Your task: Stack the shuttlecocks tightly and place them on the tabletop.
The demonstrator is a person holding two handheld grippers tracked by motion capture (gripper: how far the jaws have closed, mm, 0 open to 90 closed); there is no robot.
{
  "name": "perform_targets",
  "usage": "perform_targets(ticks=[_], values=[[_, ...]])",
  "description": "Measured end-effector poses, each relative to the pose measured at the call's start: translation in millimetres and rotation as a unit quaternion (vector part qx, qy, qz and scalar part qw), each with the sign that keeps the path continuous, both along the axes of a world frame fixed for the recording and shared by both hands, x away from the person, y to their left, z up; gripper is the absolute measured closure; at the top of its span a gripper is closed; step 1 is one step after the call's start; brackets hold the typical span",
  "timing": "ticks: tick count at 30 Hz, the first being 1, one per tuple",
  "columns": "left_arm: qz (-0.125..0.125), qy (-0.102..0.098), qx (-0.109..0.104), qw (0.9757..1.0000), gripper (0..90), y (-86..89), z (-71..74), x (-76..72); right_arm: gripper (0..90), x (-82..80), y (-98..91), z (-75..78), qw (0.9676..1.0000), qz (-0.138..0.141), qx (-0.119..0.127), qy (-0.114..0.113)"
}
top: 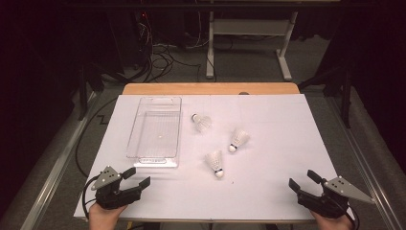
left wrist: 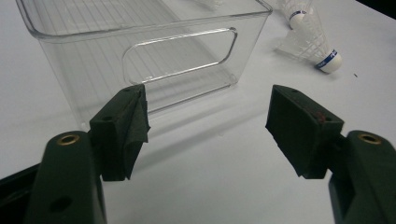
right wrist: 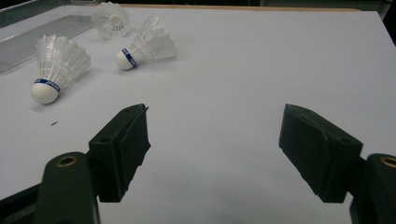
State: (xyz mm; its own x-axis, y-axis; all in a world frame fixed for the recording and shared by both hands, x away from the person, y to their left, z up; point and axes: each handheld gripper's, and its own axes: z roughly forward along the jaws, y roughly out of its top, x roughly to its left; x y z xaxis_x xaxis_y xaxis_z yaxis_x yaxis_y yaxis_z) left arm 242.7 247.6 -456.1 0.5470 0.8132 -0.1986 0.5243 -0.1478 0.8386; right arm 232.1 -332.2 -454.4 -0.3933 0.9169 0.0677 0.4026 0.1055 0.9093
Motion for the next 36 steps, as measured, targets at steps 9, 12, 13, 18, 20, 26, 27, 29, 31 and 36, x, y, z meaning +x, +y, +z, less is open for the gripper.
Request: perform_targets(ticks=[9,12,13,18,20,26,27,29,31,36], values=[[-0.006,0.000,0.002,1.0000,30.5,-4.8,0.5,0.9,25.0,0.5,0.0,-0.4,1.0000,0.001,0.000,0.003],[-0.008,-0.001,0.001,1.0000,30.5,-6.1,1.0,1.0,25.0,0.7,0.1,-0.5,1.0000,0.002,-0.001,0.004],[-0.008,-0.001,0.001,1.0000,30.5,-6.7,1.2,1.0,25.0,0.8,0.3,-0.6,1.0000,0.003,-0.001,0.004],[-0.012,0.000,0.001,0.9999,30.6,-9.4,1.3,1.8,24.9,1.4,0.9,-1.2,1.0000,0.004,-0.004,0.008],[-0.014,-0.001,0.002,0.9999,30.6,-10.4,1.5,2.0,24.9,2.4,1.0,-1.9,0.9999,0.004,-0.005,0.011],[-0.018,-0.001,0.004,0.9998,30.5,-13.6,1.8,2.6,24.9,2.8,2.3,-2.5,0.9998,0.006,-0.009,0.017],[-0.018,-0.002,0.004,0.9998,30.5,-14.2,1.8,2.8,24.9,2.8,2.3,-2.5,0.9998,0.006,-0.009,0.017],[-0.019,-0.002,0.004,0.9998,30.5,-15.5,1.7,3.1,24.9,3.3,2.2,-2.8,0.9997,0.007,-0.010,0.019],[-0.022,-0.001,0.004,0.9998,30.5,-16.8,1.7,3.4,24.9,3.5,2.3,-2.9,0.9997,0.007,-0.010,0.021],[-0.026,0.000,0.006,0.9996,30.5,-20.3,1.5,4.2,25.0,4.2,2.3,-3.4,0.9996,0.006,-0.010,0.027]])
